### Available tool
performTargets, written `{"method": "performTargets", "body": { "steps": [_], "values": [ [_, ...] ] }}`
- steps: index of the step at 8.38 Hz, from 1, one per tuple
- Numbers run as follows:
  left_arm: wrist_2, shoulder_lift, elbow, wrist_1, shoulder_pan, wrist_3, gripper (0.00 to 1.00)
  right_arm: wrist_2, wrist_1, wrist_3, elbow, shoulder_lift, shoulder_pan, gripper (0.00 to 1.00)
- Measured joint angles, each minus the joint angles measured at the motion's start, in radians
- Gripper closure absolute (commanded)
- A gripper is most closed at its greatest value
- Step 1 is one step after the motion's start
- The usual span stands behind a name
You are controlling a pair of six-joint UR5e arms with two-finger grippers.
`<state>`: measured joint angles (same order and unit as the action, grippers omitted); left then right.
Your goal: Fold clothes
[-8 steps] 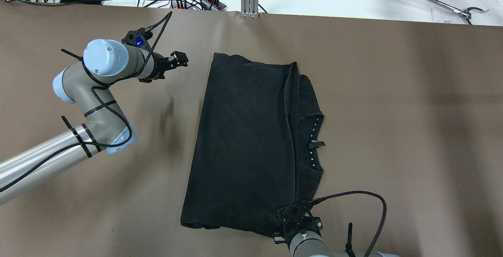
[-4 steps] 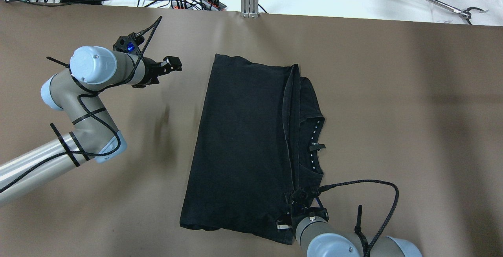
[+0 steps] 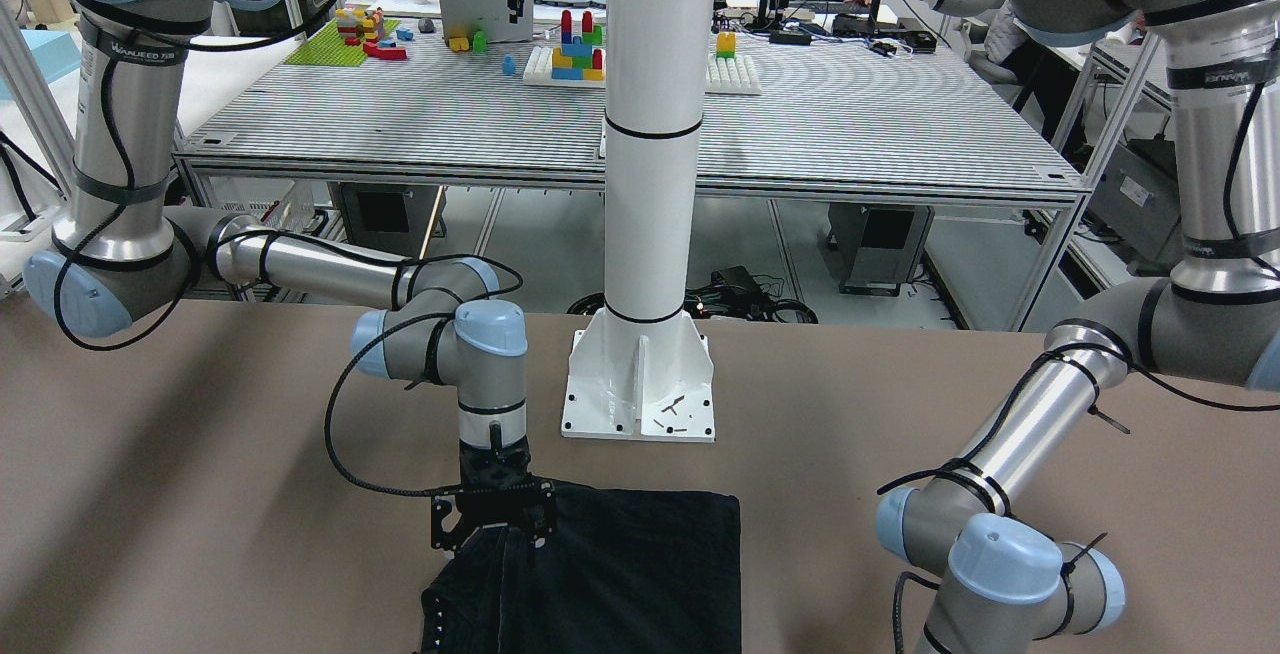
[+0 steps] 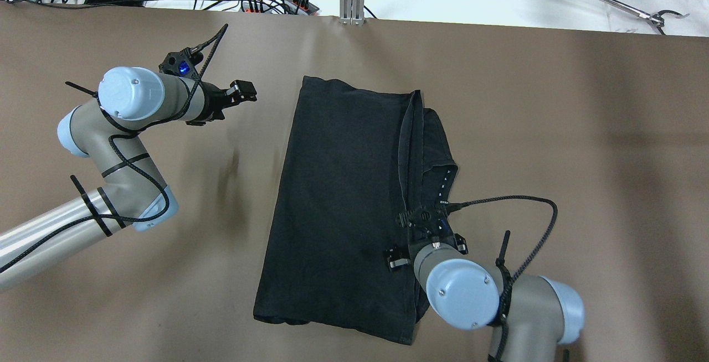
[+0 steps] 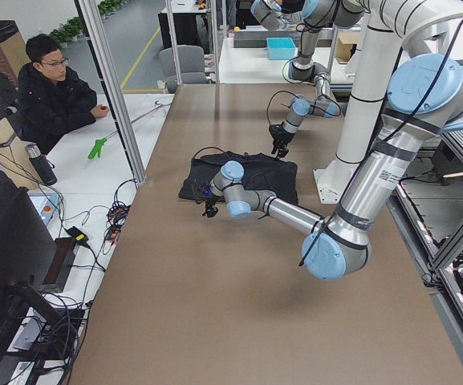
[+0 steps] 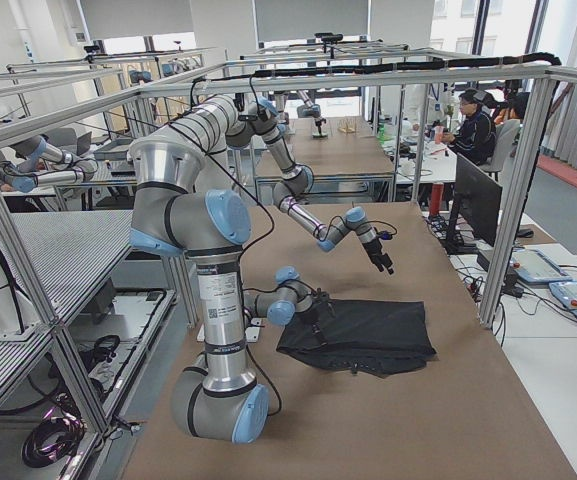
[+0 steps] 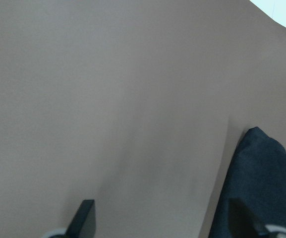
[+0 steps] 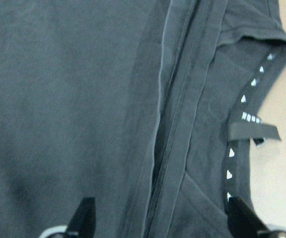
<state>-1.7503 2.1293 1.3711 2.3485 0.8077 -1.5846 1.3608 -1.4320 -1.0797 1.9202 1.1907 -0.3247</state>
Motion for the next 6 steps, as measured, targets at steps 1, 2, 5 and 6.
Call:
{"method": "performTargets", "body": {
  "steps": [1,2,5,6],
  "values": [
    [0.000,-0.006,0.006,0.000,-0.002,-0.004,0.06,0.002,0.003,0.041,-0.076,-0.054,-0.039,0.05],
    [0.000,-0.014,0.017,0.000,-0.005,-0.008,0.06,0.006,0.007,0.074,-0.148,-0.101,-0.070,0.05],
    [0.001,-0.039,0.033,0.000,-0.009,-0.011,0.06,0.051,0.014,0.146,-0.243,-0.156,-0.124,0.05],
    [0.001,-0.042,0.035,0.000,-0.010,-0.011,0.06,0.056,0.029,0.153,-0.267,-0.162,-0.129,0.05]
  ]
}}
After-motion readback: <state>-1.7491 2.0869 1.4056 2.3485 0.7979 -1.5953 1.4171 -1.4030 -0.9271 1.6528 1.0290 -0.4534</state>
